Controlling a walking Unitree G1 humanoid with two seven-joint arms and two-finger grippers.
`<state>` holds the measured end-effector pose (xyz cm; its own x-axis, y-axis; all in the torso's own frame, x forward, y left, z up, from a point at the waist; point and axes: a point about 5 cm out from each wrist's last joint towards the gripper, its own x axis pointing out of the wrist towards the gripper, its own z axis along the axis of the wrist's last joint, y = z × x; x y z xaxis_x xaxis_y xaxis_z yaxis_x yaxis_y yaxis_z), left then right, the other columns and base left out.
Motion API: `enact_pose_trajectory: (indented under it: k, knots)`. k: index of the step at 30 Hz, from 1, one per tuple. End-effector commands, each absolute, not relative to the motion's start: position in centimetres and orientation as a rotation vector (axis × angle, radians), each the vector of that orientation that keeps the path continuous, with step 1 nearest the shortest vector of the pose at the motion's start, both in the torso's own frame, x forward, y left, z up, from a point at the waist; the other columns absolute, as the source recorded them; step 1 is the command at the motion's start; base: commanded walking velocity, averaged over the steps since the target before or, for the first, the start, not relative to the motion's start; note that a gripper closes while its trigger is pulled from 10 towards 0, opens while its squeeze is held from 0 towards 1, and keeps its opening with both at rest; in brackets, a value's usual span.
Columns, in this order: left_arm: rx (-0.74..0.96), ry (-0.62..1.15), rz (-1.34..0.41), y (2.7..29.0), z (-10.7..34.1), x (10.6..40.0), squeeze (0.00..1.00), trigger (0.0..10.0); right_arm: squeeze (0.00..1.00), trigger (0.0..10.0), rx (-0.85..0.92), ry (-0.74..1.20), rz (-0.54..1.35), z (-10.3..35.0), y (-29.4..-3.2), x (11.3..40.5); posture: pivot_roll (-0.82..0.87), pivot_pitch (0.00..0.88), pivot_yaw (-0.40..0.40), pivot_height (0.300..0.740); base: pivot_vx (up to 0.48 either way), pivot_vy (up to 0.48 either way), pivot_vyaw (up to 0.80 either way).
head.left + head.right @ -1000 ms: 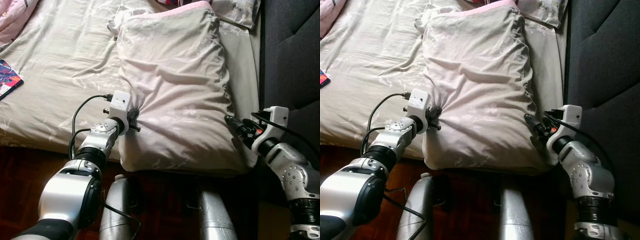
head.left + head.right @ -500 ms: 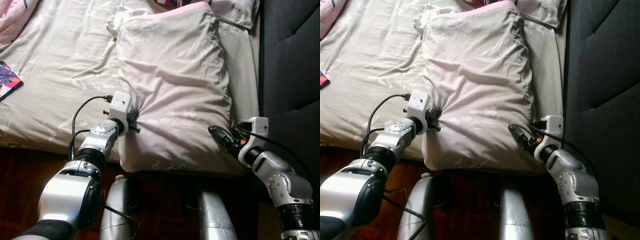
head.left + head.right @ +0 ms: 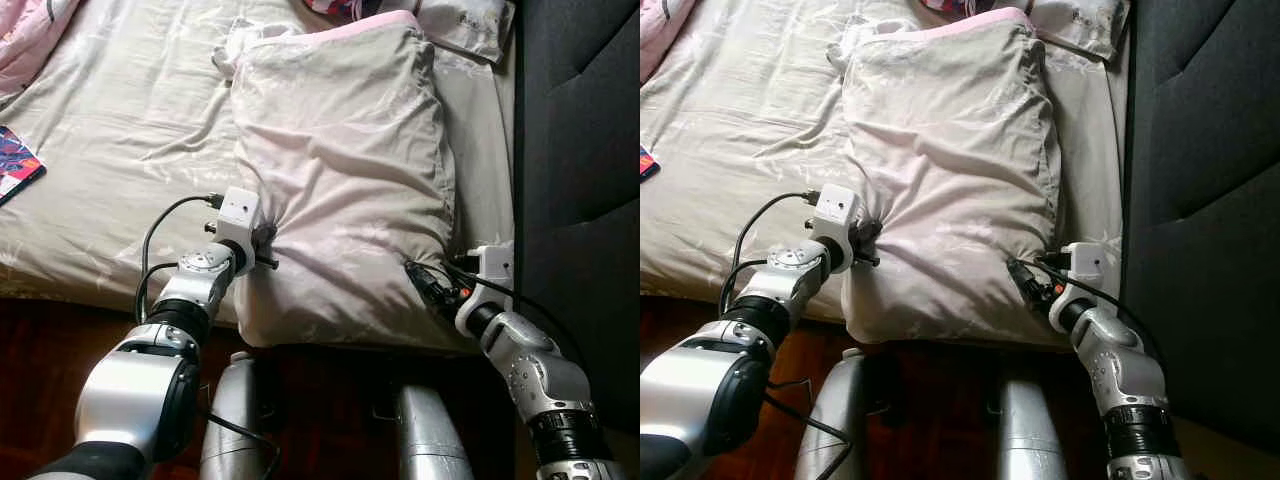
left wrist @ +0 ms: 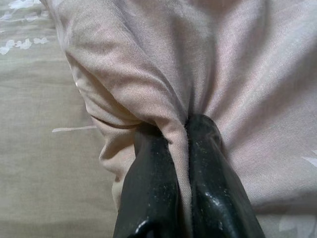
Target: Clean up the room
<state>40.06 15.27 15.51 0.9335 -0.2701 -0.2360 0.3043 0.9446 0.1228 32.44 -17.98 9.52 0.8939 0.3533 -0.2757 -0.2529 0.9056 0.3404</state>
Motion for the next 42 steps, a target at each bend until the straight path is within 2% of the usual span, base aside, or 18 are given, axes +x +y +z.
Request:
enact_pose_trajectory:
  k: [1, 16, 27, 32, 41, 42]
  knots:
    - [0.142, 0.378, -0.273, 16.6, 11.5, 38.4, 0.0, 10.0, 0.0, 0.0, 0.358, 0.508, 0.344, 5.6, -16.4, 30.5, -0.06, 0.551, 0.128, 0.636, 0.0, 0.0, 0.0]
    - [0.06, 0.377, -0.271, 15.5, 11.5, 38.6, 0.0, 10.0, 0.0, 0.0, 0.371, 0.425, 0.252, 6.7, -17.9, 31.4, -0.07, 0.553, 0.124, 0.636, 0.0, 0.0, 0.0]
    - [-0.013, 0.376, -0.335, 11.6, 12.5, 39.1, 0.0, 10.0, 0.0, 0.0, 0.387, 0.37, 0.23, 8.2, -19.1, 30.5, -0.1, 0.56, 0.123, 0.636, 0.0, 0.0, 0.0]
    - [-0.049, 0.382, -0.35, 10.7, 12.6, 39.1, 0.0, 10.0, 0.0, 0.0, 0.385, 0.361, 0.23, 8.6, -19.2, 29.7, -0.13, 0.562, 0.121, 0.636, 0.0, 0.0, 0.0]
    - [-0.1, 0.338, -0.474, 6.3, 14.6, 39.3, 0.0, 10.0, 0.0, 0.0, 0.379, 0.344, 0.231, 9.9, -19.5, 26.5, -0.19, 0.562, 0.117, 0.636, 0.0, 0.0, 0.0]
    - [-0.125, 0.322, -0.525, 5.0, 15.4, 39.3, 0.0, 10.0, 0.0, 0.0, 0.374, 0.353, 0.265, 10.1, -19.2, 25.3, -0.21, 0.562, 0.115, 0.636, 0.0, 0.0, 0.0]
